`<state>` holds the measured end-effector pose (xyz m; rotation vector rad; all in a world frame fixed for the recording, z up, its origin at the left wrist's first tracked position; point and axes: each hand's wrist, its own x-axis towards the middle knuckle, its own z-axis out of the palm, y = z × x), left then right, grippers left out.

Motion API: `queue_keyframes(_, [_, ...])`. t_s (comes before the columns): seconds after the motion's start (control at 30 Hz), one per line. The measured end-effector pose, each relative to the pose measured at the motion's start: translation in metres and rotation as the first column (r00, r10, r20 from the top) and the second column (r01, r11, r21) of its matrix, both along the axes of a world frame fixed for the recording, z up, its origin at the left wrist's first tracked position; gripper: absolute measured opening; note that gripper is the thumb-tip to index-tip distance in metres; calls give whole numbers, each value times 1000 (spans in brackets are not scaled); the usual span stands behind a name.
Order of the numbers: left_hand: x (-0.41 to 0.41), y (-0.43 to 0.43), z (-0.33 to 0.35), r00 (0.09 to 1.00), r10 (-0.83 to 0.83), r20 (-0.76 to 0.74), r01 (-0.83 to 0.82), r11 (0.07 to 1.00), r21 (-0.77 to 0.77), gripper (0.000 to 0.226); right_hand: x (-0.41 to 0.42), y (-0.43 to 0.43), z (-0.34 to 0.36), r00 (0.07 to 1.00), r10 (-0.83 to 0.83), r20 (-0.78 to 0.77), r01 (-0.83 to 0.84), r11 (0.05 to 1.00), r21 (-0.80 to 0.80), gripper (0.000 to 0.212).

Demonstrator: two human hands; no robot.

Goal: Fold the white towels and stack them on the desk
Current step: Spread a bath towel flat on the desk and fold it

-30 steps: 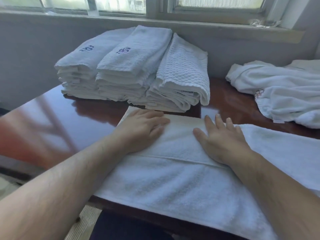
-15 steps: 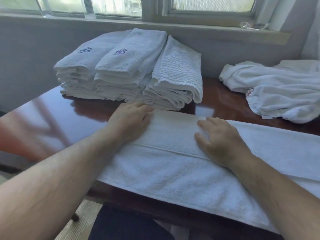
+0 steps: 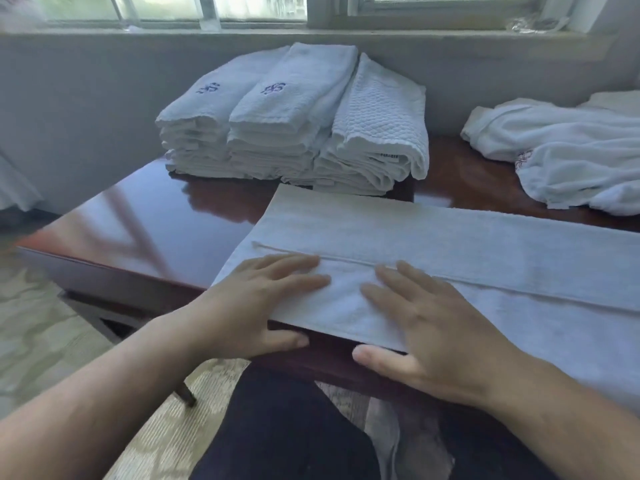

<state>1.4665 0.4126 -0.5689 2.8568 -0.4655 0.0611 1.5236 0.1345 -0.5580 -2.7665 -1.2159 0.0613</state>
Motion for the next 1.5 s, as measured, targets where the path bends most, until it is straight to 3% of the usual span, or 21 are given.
queue_keyframes(0.07, [-4,-7,3,999,20,46,-19,1000,-24,72,-7,-3,-3,998,13,59,-6,994,-110,83])
queue_keyframes(0.13, [-4,-9,8,995,38,94,-31,997,-74,64,-10,-7,-1,990,40,134,-37,999,-27,61])
queue_keyframes(0.2, [0,-6,15,985,64,162,-50,995,-91,44,-11,-14,1,963,46,267,-79,990,117,29])
queue_keyframes(0.23, [3,-3,19,978,81,190,-68,995,-75,33,-11,-18,7,959,24,283,-59,991,117,23])
queue_keyframes(0.37, [24,5,35,948,173,267,-170,985,-37,15,6,-32,30,953,-157,258,170,985,-29,26])
queue_keyframes(0.5, [56,4,52,934,260,245,-281,958,53,28,39,-41,44,925,-303,229,311,950,2,39])
queue_keyframes(0.73, [128,7,76,952,216,216,-277,908,313,34,105,-34,48,912,-386,140,384,922,40,35])
queue_keyframes(0.9, [162,20,66,966,201,164,-254,857,448,41,140,-33,45,925,-379,-19,380,924,38,36])
queue_keyframes(1.03, [166,31,52,970,144,193,-228,811,539,36,154,-33,29,928,-372,0,371,927,59,41])
queue_keyframes(1.1, [163,27,45,960,126,250,-235,849,474,32,156,-32,21,930,-368,6,365,926,99,42])
queue_keyframes(1.17, [158,6,37,951,150,272,-231,926,299,35,156,-32,15,932,-362,3,357,921,158,42])
queue_keyframes(1.3, [153,-58,22,984,129,123,-126,991,-33,43,149,-41,14,927,-375,-12,369,906,208,38])
queue_keyframes(1.5, [151,-123,15,996,54,71,-49,996,-73,49,118,-95,16,882,-467,66,448,873,194,33])
